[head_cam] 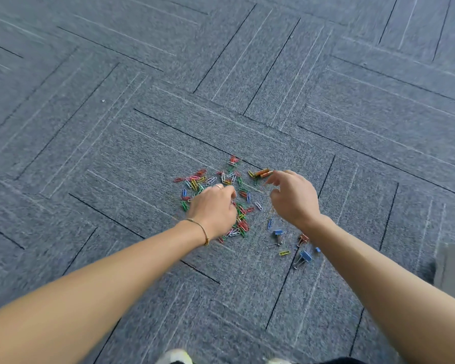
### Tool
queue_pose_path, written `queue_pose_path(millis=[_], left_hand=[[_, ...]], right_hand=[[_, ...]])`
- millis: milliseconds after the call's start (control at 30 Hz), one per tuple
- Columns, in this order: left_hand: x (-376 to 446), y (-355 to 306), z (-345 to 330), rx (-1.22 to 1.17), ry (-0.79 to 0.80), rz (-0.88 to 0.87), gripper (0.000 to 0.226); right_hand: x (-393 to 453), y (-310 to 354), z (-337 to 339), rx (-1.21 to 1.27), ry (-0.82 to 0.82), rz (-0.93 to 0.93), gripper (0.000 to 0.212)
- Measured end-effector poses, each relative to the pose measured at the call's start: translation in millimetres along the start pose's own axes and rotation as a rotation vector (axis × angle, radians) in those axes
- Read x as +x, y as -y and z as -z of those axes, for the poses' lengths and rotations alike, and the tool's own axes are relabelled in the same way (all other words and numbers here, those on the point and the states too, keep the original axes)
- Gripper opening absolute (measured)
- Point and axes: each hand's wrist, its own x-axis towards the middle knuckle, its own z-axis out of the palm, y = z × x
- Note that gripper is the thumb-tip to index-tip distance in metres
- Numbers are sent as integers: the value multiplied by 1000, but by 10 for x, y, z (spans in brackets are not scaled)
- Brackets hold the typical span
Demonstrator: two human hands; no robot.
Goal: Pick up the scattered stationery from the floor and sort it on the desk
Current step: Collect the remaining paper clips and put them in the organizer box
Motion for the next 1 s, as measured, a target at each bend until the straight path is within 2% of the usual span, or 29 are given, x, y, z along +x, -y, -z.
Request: queue_pose_path(millis=[133,233,367,633,733,867,1000], left_hand=[[300,93,-257,61,-14,-61,26],[410,146,-361,194,34,-154,22],[552,188,-352,263,56,-203,19],[968,79,-424,243,32,-161,19],[1197,-62,-511,219,-59,-167,13],[1477,-210,-556,159,-133,-190,21],[1680,-346,-602,149,-140,-280,27]], right_hand=[[432,-170,-221,-41,-23,26,32],[710,-258,-351,-104,-40,97,26],[834,-364,-465,-213,0,201,12],[687,-448,-460,-301,31,261,28],[588,-509,-366,-75,16,135,13],[405,-567,-207,462,72,-137,8],[223,-637,-87,829,174,-217,21]])
